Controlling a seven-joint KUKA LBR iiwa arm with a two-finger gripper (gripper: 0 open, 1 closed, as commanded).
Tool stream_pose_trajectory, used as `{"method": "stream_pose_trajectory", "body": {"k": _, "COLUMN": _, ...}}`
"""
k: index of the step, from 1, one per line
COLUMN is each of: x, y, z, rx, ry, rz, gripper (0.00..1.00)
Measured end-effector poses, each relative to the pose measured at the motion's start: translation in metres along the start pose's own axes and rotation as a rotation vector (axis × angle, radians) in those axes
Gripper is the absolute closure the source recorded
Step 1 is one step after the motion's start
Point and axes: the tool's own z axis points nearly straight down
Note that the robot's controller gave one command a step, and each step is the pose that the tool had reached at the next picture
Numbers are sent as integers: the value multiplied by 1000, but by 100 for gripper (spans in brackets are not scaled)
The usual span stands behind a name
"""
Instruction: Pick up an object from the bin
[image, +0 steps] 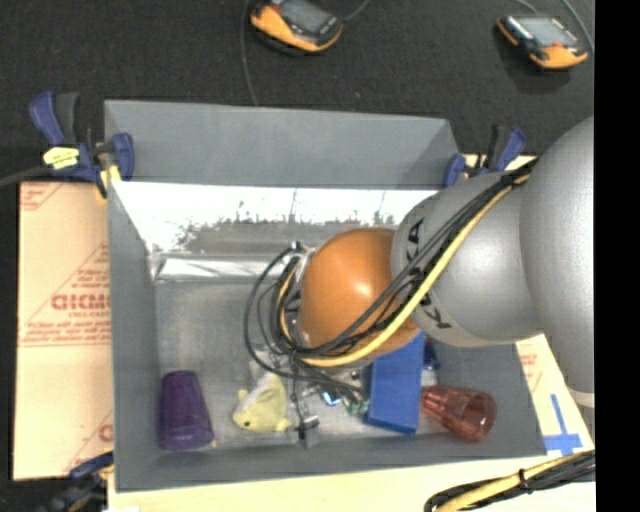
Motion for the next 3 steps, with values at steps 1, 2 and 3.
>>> {"method": "stream_pose_trajectory", "body": {"k": 1, "x": 2, "y": 2, "z": 7, "rx": 2, "ry": -4, "rz": -256, "gripper": 0}}
{"method": "stream_pose_trajectory", "body": {"k": 2, "x": -14, "y": -16, "z": 45, "rx": 1, "ry": -4, "rz": -262, "gripper": 0}}
{"method": "stream_pose_trajectory", "body": {"k": 3, "x": -30, "y": -4, "z": 51, "rx": 1, "ry": -9, "rz": -372, "gripper": 100}}
